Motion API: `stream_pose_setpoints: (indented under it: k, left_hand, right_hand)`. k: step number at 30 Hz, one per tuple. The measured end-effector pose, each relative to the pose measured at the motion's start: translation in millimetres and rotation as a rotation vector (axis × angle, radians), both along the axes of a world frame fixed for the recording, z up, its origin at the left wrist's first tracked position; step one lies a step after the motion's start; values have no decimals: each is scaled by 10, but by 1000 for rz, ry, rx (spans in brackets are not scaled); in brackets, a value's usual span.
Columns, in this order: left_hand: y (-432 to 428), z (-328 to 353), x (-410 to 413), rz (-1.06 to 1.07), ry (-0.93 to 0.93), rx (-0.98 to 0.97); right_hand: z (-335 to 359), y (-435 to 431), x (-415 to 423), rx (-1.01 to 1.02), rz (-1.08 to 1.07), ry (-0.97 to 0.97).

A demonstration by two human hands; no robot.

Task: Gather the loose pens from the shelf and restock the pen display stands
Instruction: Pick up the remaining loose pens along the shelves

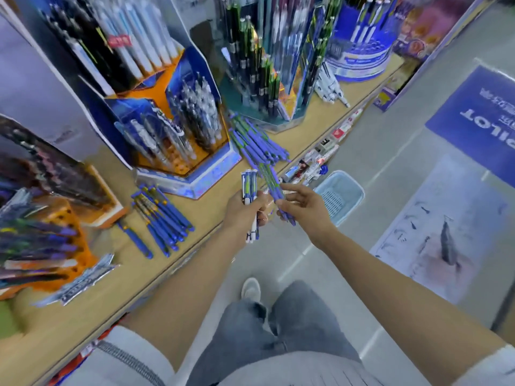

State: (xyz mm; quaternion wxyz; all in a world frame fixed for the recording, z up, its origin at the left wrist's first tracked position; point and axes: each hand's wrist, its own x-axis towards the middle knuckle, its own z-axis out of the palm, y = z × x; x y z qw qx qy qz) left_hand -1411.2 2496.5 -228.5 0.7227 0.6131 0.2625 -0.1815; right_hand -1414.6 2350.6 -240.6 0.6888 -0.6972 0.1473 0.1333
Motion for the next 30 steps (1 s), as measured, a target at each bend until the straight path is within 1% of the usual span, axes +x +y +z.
stream_pose_setpoints:
  k: [5,8,11,15,22,26,30]
  left_hand:
    - [-47,2,391,73,-30,84]
    - [-55,4,571,153,-38,131]
    - [-86,-20,707,269,2,137]
    - [-156,-84,855,399,34,100]
    - [-235,-118,944,455,46,54]
    - [-199,-153,942,427,43,0]
    - [-152,-189,930,384,46,-8]
  right_hand:
    - [0,-78,637,-61,63,-26]
    - [-10,-82,1034,-116,157,-56]
    - [-27,-68,1399,-133,215,-84]
    - [-55,2,1788,-215,324,-122]
    - [-145,175,2082,-343,422,-214]
    - [-166,200,2066,-424,420,-305]
    - [-194,248,2041,-492,429,-365]
